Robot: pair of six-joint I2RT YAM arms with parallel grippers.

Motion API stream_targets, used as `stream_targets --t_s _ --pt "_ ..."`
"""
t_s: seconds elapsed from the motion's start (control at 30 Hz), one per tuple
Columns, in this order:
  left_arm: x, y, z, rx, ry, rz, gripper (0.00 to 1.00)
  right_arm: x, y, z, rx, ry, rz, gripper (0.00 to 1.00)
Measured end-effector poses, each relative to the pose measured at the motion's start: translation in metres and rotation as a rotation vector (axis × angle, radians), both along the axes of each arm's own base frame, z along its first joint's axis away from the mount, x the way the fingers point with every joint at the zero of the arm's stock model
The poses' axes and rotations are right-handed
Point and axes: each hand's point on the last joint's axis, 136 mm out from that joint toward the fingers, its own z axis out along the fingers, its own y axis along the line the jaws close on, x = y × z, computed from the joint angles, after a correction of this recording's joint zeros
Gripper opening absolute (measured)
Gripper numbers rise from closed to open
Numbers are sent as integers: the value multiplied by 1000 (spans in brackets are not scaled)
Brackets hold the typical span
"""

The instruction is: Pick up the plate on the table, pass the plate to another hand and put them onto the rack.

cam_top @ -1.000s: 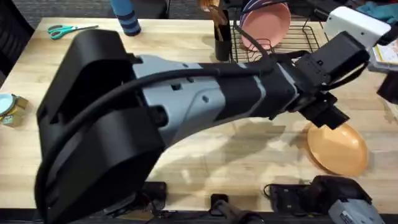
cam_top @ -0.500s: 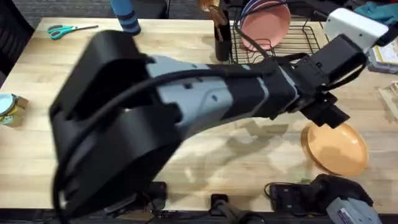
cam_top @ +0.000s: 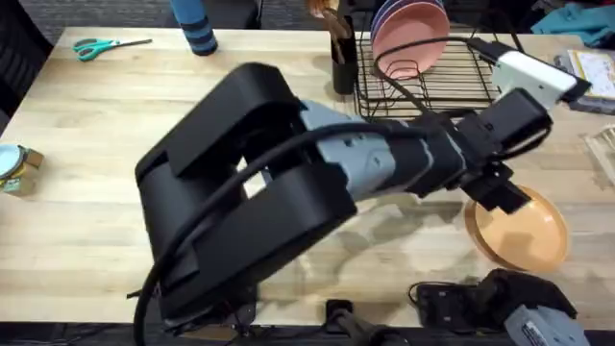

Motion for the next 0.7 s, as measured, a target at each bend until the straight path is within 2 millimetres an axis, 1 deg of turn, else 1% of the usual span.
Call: stream_targets --t_s 0.1,0.2,0.4,0.57,0.7 --pt "-11 -4 -1 4 4 -23 993 0 0 0 2 -3 -2 993" --pt "-19 -7 -7 12 10 -40 994 0 0 0 2 -4 -2 993" --pt "-22 -9 -21 31 19 -46 993 0 0 0 2 -4 -2 993" --pt "-25 -10 -22 25 52 -21 993 0 0 0 2 -4 -2 993" --pt "-32 -9 -26 39 70 -19 995 0 0 0 2 -4 -2 993"
